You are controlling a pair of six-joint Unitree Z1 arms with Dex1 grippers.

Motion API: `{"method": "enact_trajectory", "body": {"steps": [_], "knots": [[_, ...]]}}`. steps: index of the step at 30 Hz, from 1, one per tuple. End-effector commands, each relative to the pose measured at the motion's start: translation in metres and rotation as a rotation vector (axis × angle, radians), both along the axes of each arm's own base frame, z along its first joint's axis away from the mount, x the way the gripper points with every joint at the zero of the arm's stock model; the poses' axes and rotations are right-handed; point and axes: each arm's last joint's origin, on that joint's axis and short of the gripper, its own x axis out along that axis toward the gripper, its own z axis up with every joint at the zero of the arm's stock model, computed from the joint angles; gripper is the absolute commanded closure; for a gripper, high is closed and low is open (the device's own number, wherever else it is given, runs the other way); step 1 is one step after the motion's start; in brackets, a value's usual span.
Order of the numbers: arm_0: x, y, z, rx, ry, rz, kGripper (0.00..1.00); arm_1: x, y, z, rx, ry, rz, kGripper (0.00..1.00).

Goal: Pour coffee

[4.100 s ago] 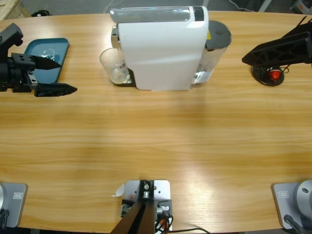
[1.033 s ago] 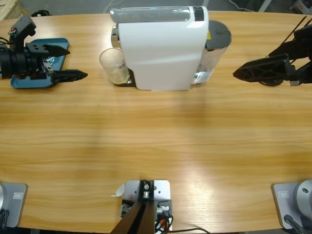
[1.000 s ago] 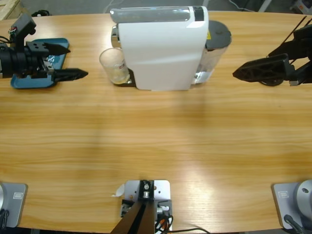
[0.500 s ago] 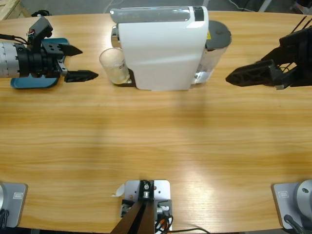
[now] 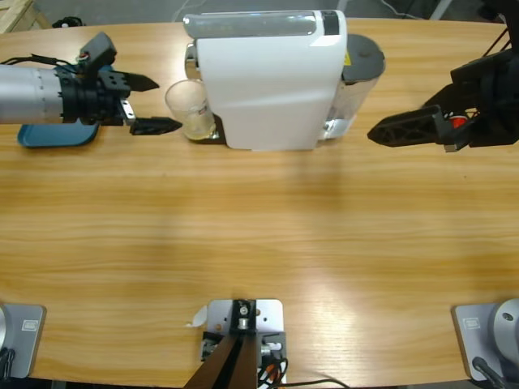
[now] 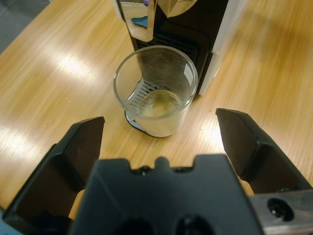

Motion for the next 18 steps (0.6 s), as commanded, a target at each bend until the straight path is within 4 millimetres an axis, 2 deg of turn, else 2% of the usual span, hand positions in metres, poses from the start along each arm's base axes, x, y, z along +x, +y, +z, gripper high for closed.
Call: {"method": "enact_trajectory", "body": {"steps": [1, 18], "knots": [[0.019, -0.012, -0.019, -0.007, 0.036, -0.042, 0.000, 0.006, 0.012, -0.021, -0.035, 0.069, 0.012, 0.000], [0.035, -0.022, -0.022, -0.026, 0.034, -0.061, 0.000, 0.010, 0.017, -0.026, -0.029, 0.081, 0.019, 0.000]]}}
